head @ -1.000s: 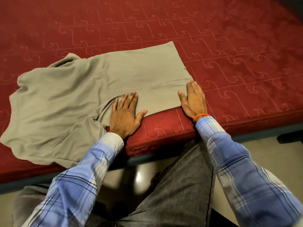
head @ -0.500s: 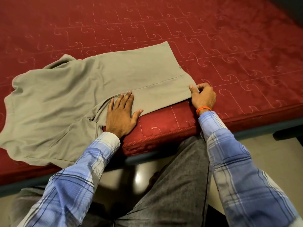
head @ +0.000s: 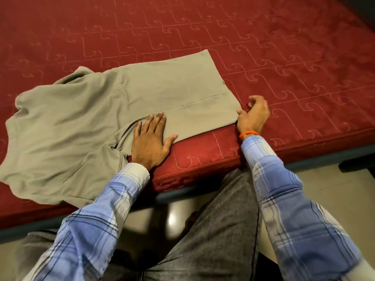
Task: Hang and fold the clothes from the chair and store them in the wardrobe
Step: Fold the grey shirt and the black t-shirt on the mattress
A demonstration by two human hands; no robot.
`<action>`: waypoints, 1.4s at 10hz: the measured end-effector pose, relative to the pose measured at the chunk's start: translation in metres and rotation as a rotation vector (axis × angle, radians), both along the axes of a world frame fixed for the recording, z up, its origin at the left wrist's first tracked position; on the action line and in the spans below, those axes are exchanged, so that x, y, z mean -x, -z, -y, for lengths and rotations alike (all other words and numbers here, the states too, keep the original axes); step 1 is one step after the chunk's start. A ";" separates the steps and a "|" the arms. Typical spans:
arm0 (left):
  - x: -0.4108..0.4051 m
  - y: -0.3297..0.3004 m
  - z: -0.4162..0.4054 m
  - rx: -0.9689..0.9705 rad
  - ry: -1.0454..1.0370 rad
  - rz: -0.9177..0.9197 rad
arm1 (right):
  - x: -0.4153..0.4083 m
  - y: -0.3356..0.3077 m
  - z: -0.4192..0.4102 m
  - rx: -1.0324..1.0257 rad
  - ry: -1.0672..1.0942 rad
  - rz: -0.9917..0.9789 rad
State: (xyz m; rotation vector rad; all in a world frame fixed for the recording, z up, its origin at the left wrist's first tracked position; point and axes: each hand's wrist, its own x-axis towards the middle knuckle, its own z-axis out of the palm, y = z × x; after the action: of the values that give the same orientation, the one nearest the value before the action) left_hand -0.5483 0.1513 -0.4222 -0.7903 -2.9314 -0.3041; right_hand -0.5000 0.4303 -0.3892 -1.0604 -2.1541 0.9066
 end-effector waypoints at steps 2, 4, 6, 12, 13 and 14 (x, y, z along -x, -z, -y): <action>0.000 0.000 0.001 0.011 -0.004 -0.003 | 0.006 0.011 0.035 -0.420 -0.691 0.272; 0.000 -0.001 0.000 0.012 -0.002 0.009 | 0.011 0.018 0.023 -0.367 -0.550 0.633; 0.001 -0.001 0.002 0.007 0.002 0.015 | 0.009 0.020 0.047 -0.454 -0.732 0.550; 0.127 -0.054 -0.025 -0.323 -0.147 0.066 | 0.138 -0.020 0.038 -0.463 -0.667 0.352; 0.166 -0.057 -0.030 -0.277 -0.175 0.068 | 0.174 -0.024 0.032 -0.509 -0.671 0.391; 0.203 -0.056 -0.032 -0.191 -0.190 0.050 | 0.208 -0.023 0.027 -0.562 -0.687 0.438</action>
State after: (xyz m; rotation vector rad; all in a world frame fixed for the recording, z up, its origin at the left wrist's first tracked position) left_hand -0.7509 0.1837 -0.3657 -0.4812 -2.9358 -0.5833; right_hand -0.7084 0.4035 -0.3658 -0.2344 -2.9681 0.2738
